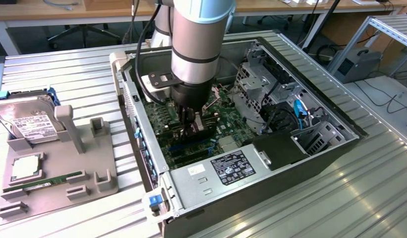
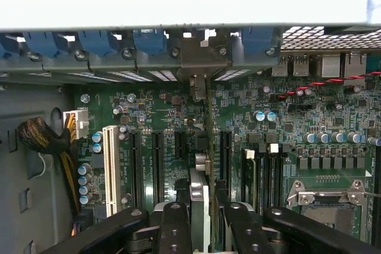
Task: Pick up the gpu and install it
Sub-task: 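Insert the gpu into the slot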
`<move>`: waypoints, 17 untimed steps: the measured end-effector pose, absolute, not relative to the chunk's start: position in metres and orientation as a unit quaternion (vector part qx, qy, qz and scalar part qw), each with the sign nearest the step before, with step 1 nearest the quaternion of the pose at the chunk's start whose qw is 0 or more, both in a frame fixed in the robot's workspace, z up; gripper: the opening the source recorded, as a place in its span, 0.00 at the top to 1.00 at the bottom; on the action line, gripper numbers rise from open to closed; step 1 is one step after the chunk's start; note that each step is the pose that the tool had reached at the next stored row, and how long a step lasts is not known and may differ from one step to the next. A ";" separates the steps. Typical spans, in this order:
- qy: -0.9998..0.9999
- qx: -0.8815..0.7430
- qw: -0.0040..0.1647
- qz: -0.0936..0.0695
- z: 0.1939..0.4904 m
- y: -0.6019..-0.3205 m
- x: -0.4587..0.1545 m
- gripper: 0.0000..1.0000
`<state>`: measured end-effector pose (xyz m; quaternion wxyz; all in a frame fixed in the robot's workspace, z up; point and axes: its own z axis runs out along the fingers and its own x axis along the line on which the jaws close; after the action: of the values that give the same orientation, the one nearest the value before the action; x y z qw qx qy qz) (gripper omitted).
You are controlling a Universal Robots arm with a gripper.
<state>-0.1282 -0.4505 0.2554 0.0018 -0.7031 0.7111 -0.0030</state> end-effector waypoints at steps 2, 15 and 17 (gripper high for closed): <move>0.711 -0.703 0.002 -0.003 0.255 -0.450 -0.128 0.73; 0.711 -0.703 0.002 -0.003 0.271 -0.450 -0.128 0.60; 0.711 -0.703 0.001 -0.004 0.278 -0.450 -0.128 0.60</move>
<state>-0.1282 -0.4500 0.2785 0.0013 -0.7030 0.7111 -0.0035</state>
